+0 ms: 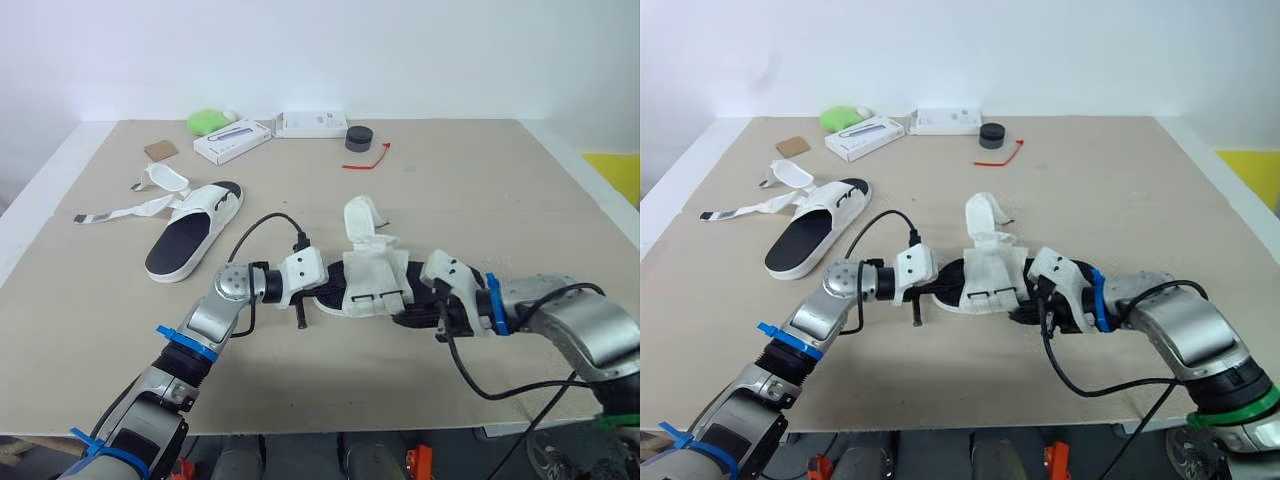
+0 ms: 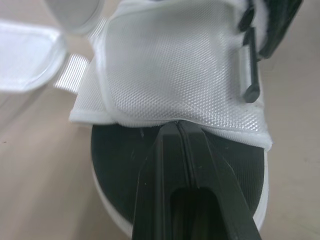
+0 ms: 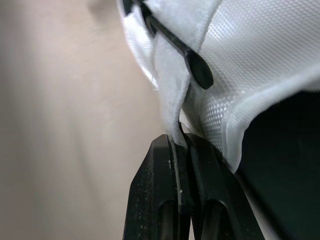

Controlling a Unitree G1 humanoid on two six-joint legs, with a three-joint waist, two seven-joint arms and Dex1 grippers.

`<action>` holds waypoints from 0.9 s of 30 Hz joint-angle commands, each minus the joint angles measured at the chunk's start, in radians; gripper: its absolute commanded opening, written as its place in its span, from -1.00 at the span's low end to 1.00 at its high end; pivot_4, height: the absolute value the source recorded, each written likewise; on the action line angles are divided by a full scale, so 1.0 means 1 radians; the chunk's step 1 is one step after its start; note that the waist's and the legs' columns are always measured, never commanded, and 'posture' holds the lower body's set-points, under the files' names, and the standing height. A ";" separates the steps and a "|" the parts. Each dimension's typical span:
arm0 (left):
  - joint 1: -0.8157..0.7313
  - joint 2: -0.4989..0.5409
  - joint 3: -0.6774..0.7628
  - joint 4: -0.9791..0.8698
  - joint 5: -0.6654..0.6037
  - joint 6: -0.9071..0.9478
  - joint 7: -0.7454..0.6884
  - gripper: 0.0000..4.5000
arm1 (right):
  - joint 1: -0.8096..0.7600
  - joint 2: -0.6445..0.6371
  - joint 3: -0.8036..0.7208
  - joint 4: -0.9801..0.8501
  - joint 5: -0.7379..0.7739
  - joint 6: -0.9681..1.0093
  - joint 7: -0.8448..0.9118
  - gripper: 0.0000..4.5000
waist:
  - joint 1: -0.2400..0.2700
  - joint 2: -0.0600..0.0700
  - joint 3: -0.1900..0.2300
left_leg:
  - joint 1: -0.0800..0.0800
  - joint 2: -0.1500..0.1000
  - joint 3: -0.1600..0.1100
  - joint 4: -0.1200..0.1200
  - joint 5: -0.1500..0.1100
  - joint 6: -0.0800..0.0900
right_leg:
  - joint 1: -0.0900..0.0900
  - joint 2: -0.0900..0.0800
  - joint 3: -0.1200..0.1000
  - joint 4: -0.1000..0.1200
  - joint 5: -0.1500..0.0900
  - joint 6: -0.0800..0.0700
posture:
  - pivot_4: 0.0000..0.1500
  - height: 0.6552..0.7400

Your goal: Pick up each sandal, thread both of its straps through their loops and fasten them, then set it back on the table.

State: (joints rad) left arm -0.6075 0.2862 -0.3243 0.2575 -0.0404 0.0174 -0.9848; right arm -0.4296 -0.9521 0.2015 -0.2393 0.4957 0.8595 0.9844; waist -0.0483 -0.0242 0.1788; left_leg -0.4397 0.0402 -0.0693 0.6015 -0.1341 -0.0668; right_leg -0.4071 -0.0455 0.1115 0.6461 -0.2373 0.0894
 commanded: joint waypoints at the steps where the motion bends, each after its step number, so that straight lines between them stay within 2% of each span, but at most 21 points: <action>1: -0.011 -0.005 0.010 -0.043 -0.006 -0.001 0.015 -1.00 | 0.006 -0.012 -0.015 -0.064 0.060 0.040 0.075 -0.98 | 0.001 0.000 0.000 | 0.000 0.000 0.000 -0.001 0.000 0.000 | 0.000 0.000 0.000 0.000 -0.001 0.000 | 1.00 1.00; 8: 0.008 0.007 0.010 -0.042 -0.004 0.002 0.019 -1.00 | 0.090 -0.114 -0.179 -0.186 0.272 0.146 0.218 -0.98 | 0.003 0.000 0.000 | -0.001 -0.001 -0.001 -0.002 -0.001 -0.002 | 0.000 0.000 0.000 0.000 -0.004 0.001 | 1.00 1.00; 15: 0.003 0.000 0.004 -0.028 0.001 0.001 0.023 -1.00 | 0.090 -0.130 -0.247 -0.229 0.374 0.198 0.217 -0.98 | 0.003 0.000 0.000 | -0.001 -0.001 -0.001 0.000 -0.001 -0.002 | 0.001 0.000 0.000 0.000 -0.003 0.001 | 1.00 1.00; 19: 0.004 0.001 0.002 -0.025 0.004 -0.001 0.022 -1.00 | 0.035 -0.114 -0.319 -0.257 0.530 0.262 0.206 -0.98 | 0.003 0.000 0.000 | -0.001 -0.001 -0.001 0.000 -0.001 -0.002 | 0.001 0.000 0.000 0.000 -0.003 0.001 | 1.00 1.00; 23: 0.002 0.004 0.000 -0.021 0.007 -0.005 0.017 -1.00 | -0.072 -0.044 -0.372 -0.187 0.665 0.312 0.115 -0.98 | 0.003 -0.001 0.001 | -0.001 -0.001 -0.001 -0.001 -0.001 -0.002 | 0.001 0.000 0.000 0.000 -0.003 0.001 | 1.00 1.00; 27: 0.008 0.013 -0.009 -0.016 0.017 -0.020 0.009 -1.00 | -0.205 0.100 -0.359 0.012 0.610 0.355 -0.110 -0.98 | 0.001 -0.002 0.001 | -0.001 0.000 -0.001 0.000 -0.001 -0.002 | 0.000 0.000 0.000 0.000 -0.002 0.001 | 1.00 1.00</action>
State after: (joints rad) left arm -0.6010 0.2921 -0.3230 0.2535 -0.0352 0.0152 -0.9685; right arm -0.5903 -0.8734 -0.1275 -0.2879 1.1087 1.1990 0.9566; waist -0.0472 -0.0258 0.1798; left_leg -0.4409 0.0398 -0.0704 0.6015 -0.1352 -0.0684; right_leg -0.4068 -0.0451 0.1116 0.6461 -0.2393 0.0899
